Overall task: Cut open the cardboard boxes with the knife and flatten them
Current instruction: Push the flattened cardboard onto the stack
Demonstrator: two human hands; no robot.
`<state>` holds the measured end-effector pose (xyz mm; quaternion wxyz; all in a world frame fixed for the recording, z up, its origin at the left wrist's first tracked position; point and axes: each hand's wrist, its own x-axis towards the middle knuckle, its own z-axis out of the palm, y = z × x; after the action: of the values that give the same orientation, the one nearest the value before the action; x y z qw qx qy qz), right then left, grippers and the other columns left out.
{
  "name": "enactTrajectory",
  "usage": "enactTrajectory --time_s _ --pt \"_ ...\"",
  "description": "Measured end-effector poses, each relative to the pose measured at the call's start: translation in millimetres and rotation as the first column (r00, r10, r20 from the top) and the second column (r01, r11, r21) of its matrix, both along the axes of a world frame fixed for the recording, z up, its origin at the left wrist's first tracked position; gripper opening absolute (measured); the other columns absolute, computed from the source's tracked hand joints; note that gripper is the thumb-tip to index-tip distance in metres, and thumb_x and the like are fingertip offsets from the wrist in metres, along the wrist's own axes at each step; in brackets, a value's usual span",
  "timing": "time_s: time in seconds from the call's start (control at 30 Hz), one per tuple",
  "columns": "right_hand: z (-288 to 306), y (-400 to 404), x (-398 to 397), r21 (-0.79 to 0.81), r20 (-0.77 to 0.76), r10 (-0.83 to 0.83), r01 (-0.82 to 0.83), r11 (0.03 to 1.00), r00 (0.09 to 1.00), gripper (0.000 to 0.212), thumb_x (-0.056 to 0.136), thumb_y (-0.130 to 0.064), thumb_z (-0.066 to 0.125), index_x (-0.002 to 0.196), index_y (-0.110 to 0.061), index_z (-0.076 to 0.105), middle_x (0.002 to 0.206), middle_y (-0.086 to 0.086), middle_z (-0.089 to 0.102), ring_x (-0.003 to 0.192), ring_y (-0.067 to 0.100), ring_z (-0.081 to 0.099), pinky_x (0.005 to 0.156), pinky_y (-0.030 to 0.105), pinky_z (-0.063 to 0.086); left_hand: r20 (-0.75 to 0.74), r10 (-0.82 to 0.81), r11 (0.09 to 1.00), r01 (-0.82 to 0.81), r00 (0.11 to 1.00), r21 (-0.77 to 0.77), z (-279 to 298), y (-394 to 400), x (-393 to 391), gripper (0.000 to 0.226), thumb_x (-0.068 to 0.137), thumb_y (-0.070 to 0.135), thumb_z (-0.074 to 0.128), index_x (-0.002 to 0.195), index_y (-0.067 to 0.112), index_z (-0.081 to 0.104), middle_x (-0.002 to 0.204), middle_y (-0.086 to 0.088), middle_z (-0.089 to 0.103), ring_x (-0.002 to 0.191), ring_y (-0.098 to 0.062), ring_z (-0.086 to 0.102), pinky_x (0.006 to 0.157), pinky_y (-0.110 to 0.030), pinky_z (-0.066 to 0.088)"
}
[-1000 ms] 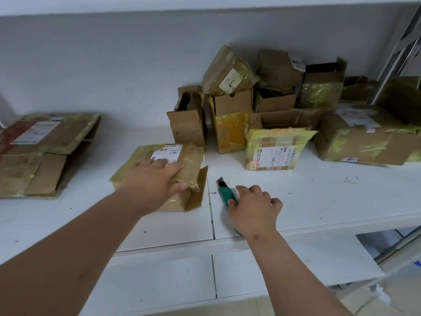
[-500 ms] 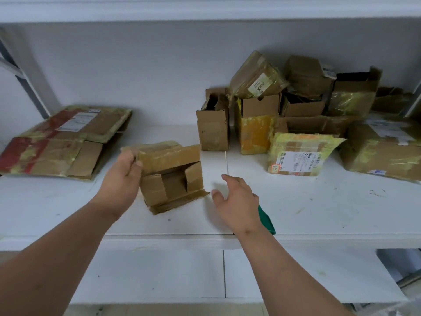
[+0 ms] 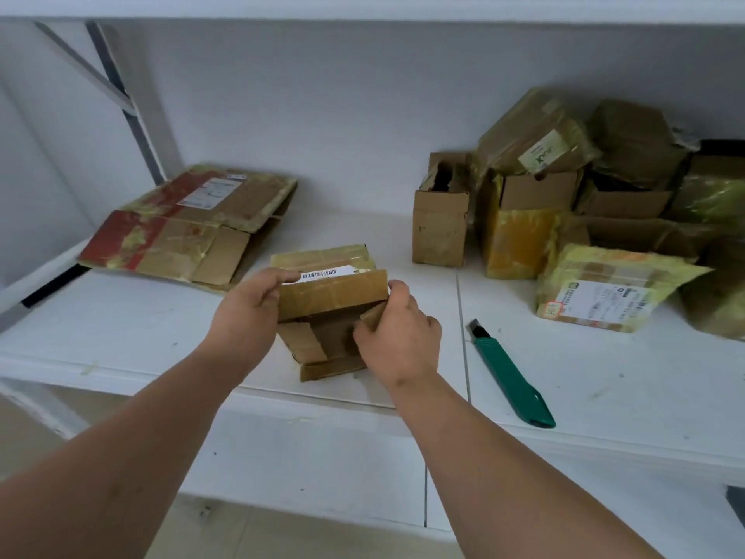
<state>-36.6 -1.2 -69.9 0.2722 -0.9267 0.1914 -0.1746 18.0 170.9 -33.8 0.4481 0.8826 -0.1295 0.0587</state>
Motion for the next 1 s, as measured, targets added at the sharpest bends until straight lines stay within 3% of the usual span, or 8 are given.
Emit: enactTrajectory --time_s 0.1,0.2,0.3,0.6,0.7,0.8,0.9,1.0 --pt "2.8 -7.0 -5.0 0.173 0.003 0.089 -0.088 0.981 0.996 0.047 0.091 -0.022 0.052 0.136 -0.025 0.037 0.101 -0.003 0.062 0.094 0.023 0.061 0.093 0.039 0.048 0.008 -0.006 0.992 0.005 1.0 0.122 4.8 3.4 1.9 0.037 0.1 0.009 0.035 0.111 0.029 0.063 0.111 -0.004 0.06 0.095 -0.021 0.052 0.074 -0.029 0.036" --pt "1.1 -17.4 -11.1 0.396 0.039 0.112 -0.118 0.911 0.993 0.041 0.1 -0.017 0.043 0.139 -0.029 0.046 0.112 -0.004 0.061 0.104 0.019 0.059 0.093 0.034 0.051 0.027 -0.019 0.962 0.011 0.999 0.272 6.4 5.3 4.0 0.018 0.095 0.026 0.053 0.112 0.027 0.059 0.114 0.001 0.059 0.096 -0.018 0.053 0.077 -0.03 0.041" --pt "-2.8 -18.2 -16.6 0.458 0.104 0.135 -0.167 0.873 0.985 0.037 0.102 -0.017 0.042 0.134 -0.03 0.057 0.112 -0.012 0.061 0.103 0.009 0.056 0.086 0.019 0.046 0.034 0.04 0.896 -0.051 0.999 0.441 1.5 1.4 2.8 0.06 0.076 0.053 0.075 0.121 0.027 0.047 0.119 0.005 0.046 0.108 -0.017 0.048 0.091 -0.038 0.048" --pt "9.6 -36.1 -22.8 0.561 0.23 -0.005 -0.128 0.818 0.973 0.024 0.101 -0.023 0.05 0.109 -0.038 0.066 0.098 -0.025 0.065 0.094 -0.005 0.058 0.081 0.014 0.043 -0.045 -0.066 0.994 0.07 0.997 0.089 5.1 -4.3 16.7 0.044 0.079 -0.012 0.057 0.098 0.028 0.065 0.101 0.004 0.063 0.09 -0.014 0.059 0.063 -0.024 0.043" --pt "9.2 -33.2 -18.8 0.5 0.248 0.036 -0.16 0.851 0.968 0.032 0.1 -0.021 0.053 0.127 -0.035 0.065 0.112 -0.024 0.065 0.098 -0.009 0.057 0.089 0.011 0.046 -0.073 -0.091 0.991 0.098 0.993 0.093 7.6 -0.2 18.5 0.04 0.081 -0.012 0.054 0.088 0.024 0.07 0.085 0.002 0.067 0.079 -0.016 0.062 0.059 -0.027 0.046" --pt "1.0 -25.6 -17.9 0.274 0.226 0.201 -0.26 0.926 0.953 0.044 0.097 -0.018 0.057 0.138 -0.034 0.056 0.139 -0.014 0.057 0.122 0.003 0.053 0.108 0.022 0.043 -0.026 -0.06 0.953 0.065 0.998 0.296 3.3 21.4 26.4 0.039 0.081 -0.007 0.055 0.074 0.029 0.066 0.082 0.001 0.066 0.077 -0.02 0.063 0.06 -0.028 0.046" --pt "-10.8 -17.2 -18.0 0.041 0.126 0.328 -0.335 0.941 0.936 0.048 0.094 -0.016 0.057 0.14 -0.029 0.055 0.147 -0.01 0.05 0.134 0.012 0.046 0.115 0.027 0.034 -0.023 -0.093 0.758 0.086 0.995 0.646 -7.3 47.0 32.9 0.035 0.087 0.009 0.064 0.116 0.03 0.069 0.125 0.0 0.058 0.112 -0.019 0.056 0.092 -0.028 0.045" --pt "-24.9 -8.2 -16.6 -0.098 -0.074 0.385 -0.391 0.915 0.92 0.046 0.094 -0.026 0.054 0.14 -0.032 0.055 0.153 -0.01 0.042 0.136 0.021 0.036 0.11 0.035 0.029 -0.226 -0.072 0.566 0.226 0.972 0.793 -21.4 65.2 29.7 0.063 0.09 0.028 0.064 0.147 0.033 0.038 0.152 0.003 0.035 0.132 -0.019 0.043 0.106 -0.027 0.035"
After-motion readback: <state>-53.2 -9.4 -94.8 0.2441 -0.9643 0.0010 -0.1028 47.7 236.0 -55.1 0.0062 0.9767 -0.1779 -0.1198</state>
